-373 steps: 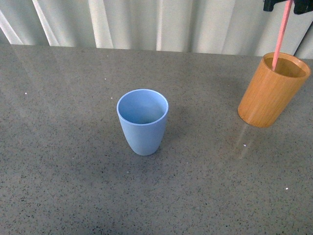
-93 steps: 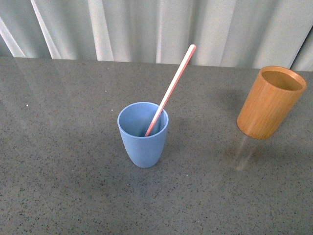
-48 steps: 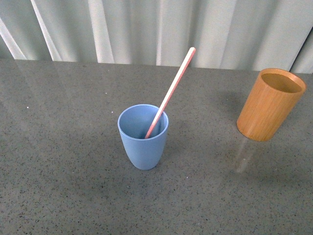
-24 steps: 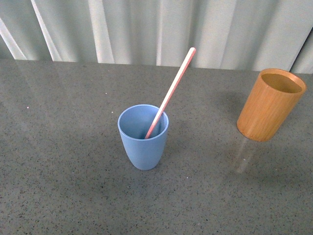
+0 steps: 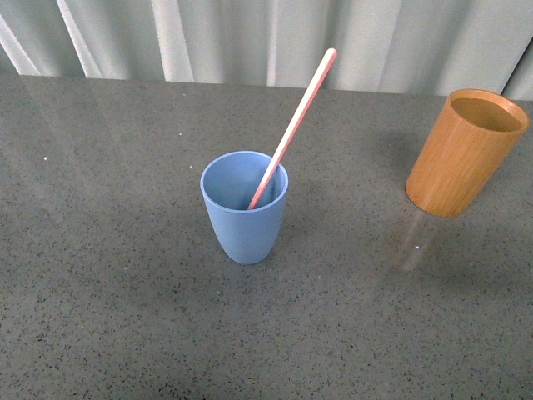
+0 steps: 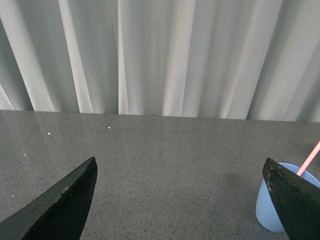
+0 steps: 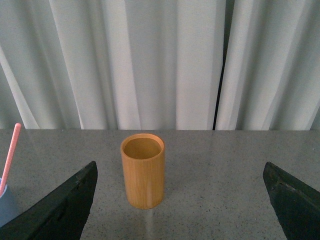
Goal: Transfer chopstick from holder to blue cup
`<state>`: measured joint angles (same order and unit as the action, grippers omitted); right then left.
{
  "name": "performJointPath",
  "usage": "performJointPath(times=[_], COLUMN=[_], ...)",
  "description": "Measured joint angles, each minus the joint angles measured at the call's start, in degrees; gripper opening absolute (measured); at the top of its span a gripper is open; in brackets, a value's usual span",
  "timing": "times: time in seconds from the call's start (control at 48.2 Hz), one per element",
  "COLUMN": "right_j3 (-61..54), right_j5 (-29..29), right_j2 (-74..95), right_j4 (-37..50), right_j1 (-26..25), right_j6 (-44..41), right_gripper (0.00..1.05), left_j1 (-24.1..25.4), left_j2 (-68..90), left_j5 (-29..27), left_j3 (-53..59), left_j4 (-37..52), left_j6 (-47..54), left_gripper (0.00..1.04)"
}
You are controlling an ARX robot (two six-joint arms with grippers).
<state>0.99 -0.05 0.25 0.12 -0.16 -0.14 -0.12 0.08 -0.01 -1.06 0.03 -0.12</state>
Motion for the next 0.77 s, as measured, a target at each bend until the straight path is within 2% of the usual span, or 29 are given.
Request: performJointPath(times=[0.767], right_j3=[0.0], right_j5=[0.0], right_j2=[0.0], right_j4=[0.0], right_j1=[0.0], right_j6=[0.0], right_gripper=[0.95], left_j1=[0.0], left_j2=[0.0], left_j5=[0.0], left_j3=[0.0], left_j4=[0.0], left_j6=[0.0], left_gripper=[0.98])
